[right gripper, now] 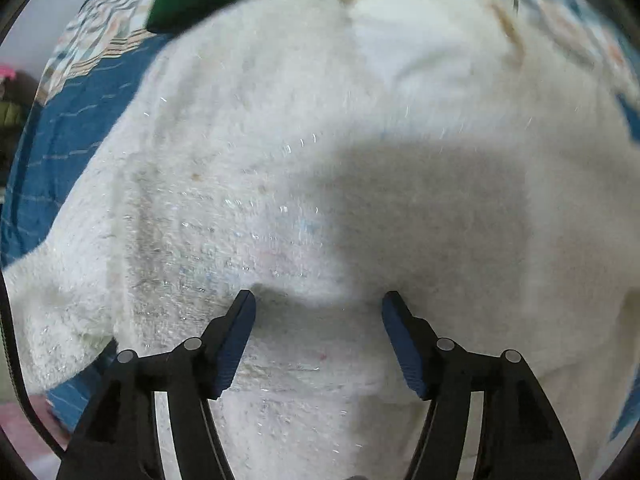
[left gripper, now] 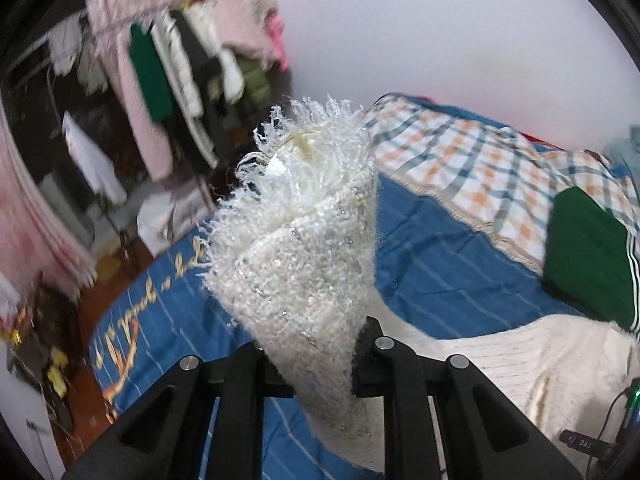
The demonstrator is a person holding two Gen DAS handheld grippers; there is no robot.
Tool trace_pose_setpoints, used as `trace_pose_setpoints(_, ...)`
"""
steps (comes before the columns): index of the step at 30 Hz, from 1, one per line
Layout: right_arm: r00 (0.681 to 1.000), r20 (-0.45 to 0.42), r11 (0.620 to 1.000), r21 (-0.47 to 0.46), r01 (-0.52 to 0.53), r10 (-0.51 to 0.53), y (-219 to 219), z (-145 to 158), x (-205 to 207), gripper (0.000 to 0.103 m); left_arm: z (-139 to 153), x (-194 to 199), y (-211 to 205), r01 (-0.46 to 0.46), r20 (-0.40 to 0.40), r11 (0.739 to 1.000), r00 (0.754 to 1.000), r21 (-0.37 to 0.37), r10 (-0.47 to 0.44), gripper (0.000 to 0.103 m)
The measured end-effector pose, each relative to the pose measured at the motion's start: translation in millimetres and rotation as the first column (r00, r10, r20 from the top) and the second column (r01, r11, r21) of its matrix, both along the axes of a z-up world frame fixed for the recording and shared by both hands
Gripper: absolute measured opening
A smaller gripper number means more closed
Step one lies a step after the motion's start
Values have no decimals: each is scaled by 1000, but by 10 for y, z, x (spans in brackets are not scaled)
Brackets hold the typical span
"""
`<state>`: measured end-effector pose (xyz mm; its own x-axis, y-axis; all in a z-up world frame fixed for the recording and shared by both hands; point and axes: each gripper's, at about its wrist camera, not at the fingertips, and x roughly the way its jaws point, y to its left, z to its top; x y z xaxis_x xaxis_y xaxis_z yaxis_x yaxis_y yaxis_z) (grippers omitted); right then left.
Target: Fold large clothes
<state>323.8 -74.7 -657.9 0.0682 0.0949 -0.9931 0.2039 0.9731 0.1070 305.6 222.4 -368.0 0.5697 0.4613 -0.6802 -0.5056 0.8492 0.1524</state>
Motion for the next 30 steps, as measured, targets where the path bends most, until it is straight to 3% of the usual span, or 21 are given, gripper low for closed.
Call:
trace_pose_setpoints(2, 999, 30, 999, -47, -18, 19, -65, 171, -136, 89, 119, 18, -327, 51, 14, 997, 999, 51, -52, 13)
trace_pose_setpoints(4, 998, 56, 997, -67, -24, 28, -112, 308, -235, 89, 200, 32, -644, 101, 20, 993, 995, 66, -102, 13)
trace_pose_setpoints(8, 998, 63, 1000, -22, 15, -14, -540, 499, -512, 89, 251, 90, -1489, 245, 4, 969, 969, 23, -245, 13)
trace_pose_setpoints(9, 997, 61, 999, -7, 42, -41, -677, 532, -563, 90, 214, 113, -1819, 301, -12, 954, 953, -10, -301, 13)
trace_pose_setpoints(11, 994, 56, 996, 22, 91, -92, -1302, 669, -691, 90, 133, 144, -2270, 373, -31, 926, 927, -64, -375, 13)
trace_pose_setpoints(14, 983, 47, 984, 48, 173, -176, -2251, 724, -841, 90, -113, 187, -3054, 480, -75, 866, 867, -142, -492, 13)
trace_pose_setpoints(19, 964, 8, 963, 26, 267, -267, -3081, 581, -964, 90, -730, 251, -4122, 585, -170, 776, 761, -236, -626, 14)
trace_pose_setpoints(22, 953, -23, 952, 36, 303, -303, -3493, 465, -1137, 90, -1099, 321, -4492, 595, -258, 765, 720, -248, -644, 20)
trace_pose_setpoints(23, 950, -35, 949, 39, 312, -311, -3600, 425, -1222, 90, -1219, 342, -4574, 593, -284, 764, 709, -254, -645, 28)
trace_pose_setpoints(25, 945, -53, 944, 55, 326, -323, -3728, 383, -1355, 90, -1340, 357, -4694, 587, -308, 752, 687, -299, -658, 62)
trace_pose_setpoints(26, 943, -63, 942, 62, 331, -327, -3797, 363, -1428, 90, -1378, 363, -4718, 584, -313, 744, 676, -326, -667, 90)
trace_pose_setpoints(27, 941, -70, 940, 69, 335, -331, -3850, 349, -1482, 90, -1389, 339, -4757, 583, -312, 742, 674, -331, -670, 95)
trace_pose_setpoints(30, 938, -76, 931, 116, 347, -340, -4029, 373, -1645, 90, -1307, 302, -4742, 572, -306, 743, 680, -347, -666, 95)
